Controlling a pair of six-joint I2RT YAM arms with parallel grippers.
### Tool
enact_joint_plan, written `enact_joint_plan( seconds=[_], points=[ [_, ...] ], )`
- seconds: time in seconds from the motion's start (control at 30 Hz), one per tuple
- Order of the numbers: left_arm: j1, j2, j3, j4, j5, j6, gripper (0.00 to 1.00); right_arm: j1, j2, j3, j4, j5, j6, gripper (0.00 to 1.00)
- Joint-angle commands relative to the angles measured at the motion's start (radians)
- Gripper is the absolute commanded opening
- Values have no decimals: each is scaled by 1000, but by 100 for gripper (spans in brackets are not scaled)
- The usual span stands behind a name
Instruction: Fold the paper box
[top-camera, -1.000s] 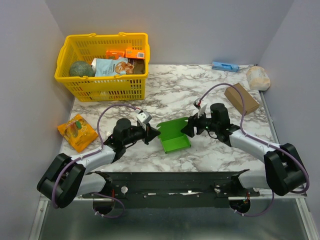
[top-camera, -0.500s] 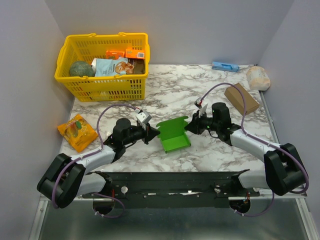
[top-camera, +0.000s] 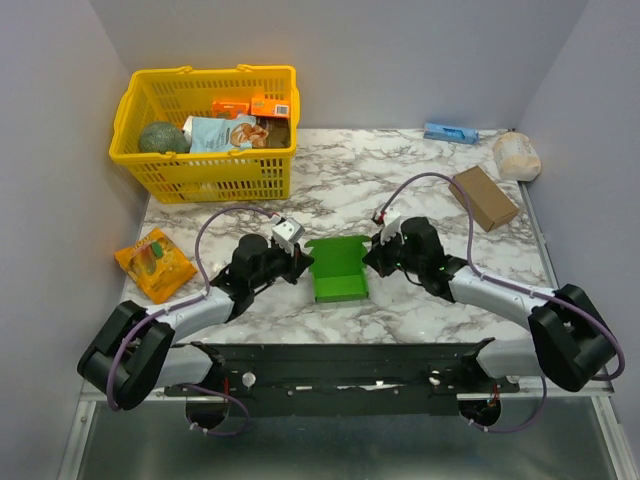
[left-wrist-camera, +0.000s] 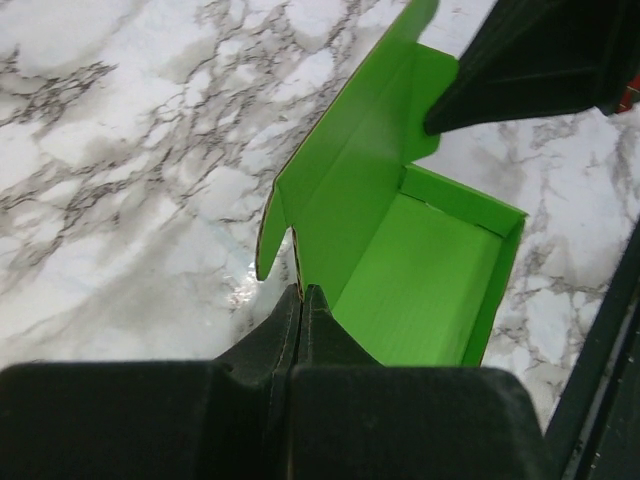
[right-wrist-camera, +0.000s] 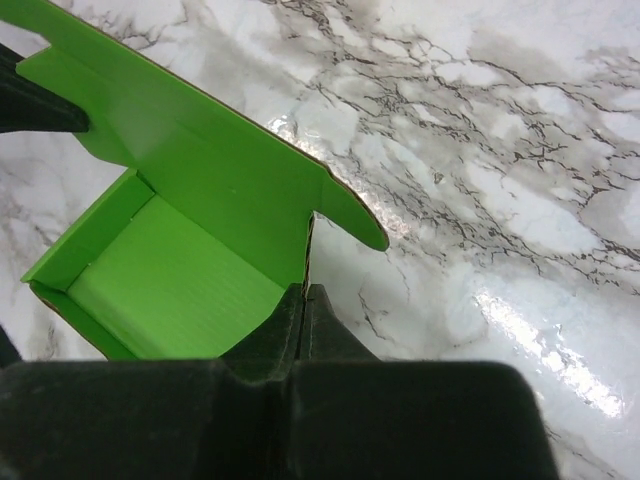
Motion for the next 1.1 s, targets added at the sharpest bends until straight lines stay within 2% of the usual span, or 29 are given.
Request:
enact_joint_plan(
  seconds=[0.0, 0.13, 0.27, 0.57, 0.8, 1.07],
  points=[
    [-79, -5, 64, -66, -157, 27, 0, 165, -23, -25, 164, 227, 56, 1],
    [-144, 9, 106, -97, -369, 24, 0, 264, -1, -21, 206, 489, 99, 1],
    [-187, 44, 126, -85, -494, -23, 0, 315, 31, -2, 223, 702, 170, 0],
    [-291, 130, 109, 7, -688, -91, 0, 428, 117, 13, 319, 1008, 257, 0],
    [-355, 173, 67, 79, -813, -120, 0, 494, 172, 16, 310, 1143, 326, 0],
    [-443, 197, 6, 129, -935, -163, 0, 519, 172, 8, 218, 1197, 478, 0]
  ],
)
